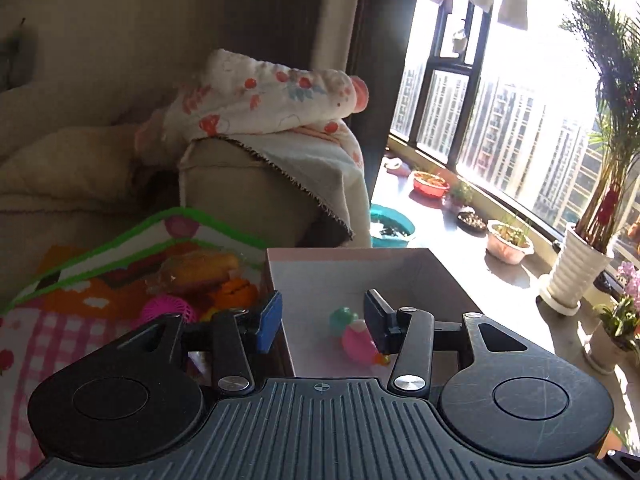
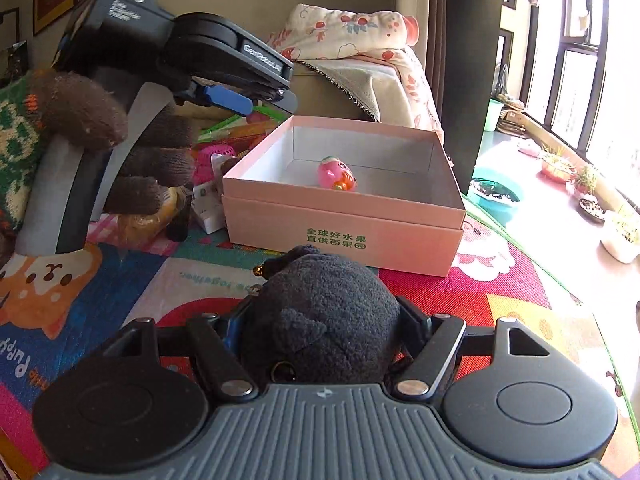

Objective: Organize objects
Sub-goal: 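Drop the plush cat and squishy toy into the pink box with both tools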

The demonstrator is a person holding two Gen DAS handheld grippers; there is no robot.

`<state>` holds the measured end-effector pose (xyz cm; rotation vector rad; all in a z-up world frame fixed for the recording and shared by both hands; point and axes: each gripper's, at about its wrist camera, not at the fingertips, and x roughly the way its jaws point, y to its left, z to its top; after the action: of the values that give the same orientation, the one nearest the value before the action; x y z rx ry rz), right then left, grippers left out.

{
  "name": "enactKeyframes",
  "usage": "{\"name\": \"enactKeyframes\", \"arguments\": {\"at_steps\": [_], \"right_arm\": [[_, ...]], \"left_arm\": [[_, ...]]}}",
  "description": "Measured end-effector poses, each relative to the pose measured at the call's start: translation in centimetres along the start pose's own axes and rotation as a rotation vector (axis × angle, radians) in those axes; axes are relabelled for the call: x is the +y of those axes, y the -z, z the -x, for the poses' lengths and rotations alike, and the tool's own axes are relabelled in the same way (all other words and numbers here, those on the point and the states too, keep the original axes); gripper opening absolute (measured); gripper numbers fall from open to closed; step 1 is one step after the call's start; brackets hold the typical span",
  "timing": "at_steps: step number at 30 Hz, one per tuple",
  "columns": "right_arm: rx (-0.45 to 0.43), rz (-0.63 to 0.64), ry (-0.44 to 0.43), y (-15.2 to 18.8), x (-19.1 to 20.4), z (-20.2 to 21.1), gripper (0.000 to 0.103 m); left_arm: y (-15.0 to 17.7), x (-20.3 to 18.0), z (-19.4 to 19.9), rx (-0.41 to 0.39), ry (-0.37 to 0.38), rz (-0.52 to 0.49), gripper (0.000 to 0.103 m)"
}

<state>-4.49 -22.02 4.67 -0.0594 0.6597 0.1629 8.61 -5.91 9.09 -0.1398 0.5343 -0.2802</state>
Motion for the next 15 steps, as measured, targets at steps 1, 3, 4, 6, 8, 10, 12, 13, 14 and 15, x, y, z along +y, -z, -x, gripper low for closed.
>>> {"name": "enactKeyframes", "arguments": {"at_steps": [1,3,4,6,8,10,12,13,14,15], "right_arm": [[-0.014,-0.018,-0.006,-0.8,-0.4,0.3,0.072],[-0.054,-0.040,-0.007,-2.6,-1.1,0.7,0.072],[-0.084,-0.042,0.000,-3.9,-1.3,0.8,0.072],[-0.130,-0.050,0.019,-6.6,-1.7,0.5,0.072],[-0.166,-0.076,0.029,-10.2,-2.1,-0.6,0.072],[-0.217,-0.075,0.062,-13.2,-2.1,-2.2,0.078],[-0.223,-0.051,0.077,-15.4,-2.1,-4.2,0.093],[-0.205,-0.039,0.097,-16.2,-2.1,-5.4,0.095],[-0.184,-0.034,0.127,-16.4,-2.0,-6.3,0.095],[-0.159,-0.029,0.140,-16.2,-1.9,-6.9,0.095]], "left_arm": [[0.3,0.7,1.2,-0.012,0.010,0.020,0.050],[1.7,2.1,3.5,-0.017,0.001,0.017,0.050],[2.6,2.7,4.6,-0.012,-0.003,0.003,0.050],[4.7,3.6,6.2,0.015,-0.005,-0.043,0.050],[6.6,4.4,7.2,0.046,-0.022,-0.087,0.050],[8.6,5.3,7.9,0.089,-0.040,-0.106,0.050],[9.8,6.4,8.1,0.129,-0.061,-0.105,0.050],[10.0,6.7,8.2,0.136,-0.075,-0.105,0.050],[10.3,7.3,8.3,0.139,-0.098,-0.104,0.050],[10.4,8.0,8.5,0.136,-0.113,-0.093,0.050]]}}
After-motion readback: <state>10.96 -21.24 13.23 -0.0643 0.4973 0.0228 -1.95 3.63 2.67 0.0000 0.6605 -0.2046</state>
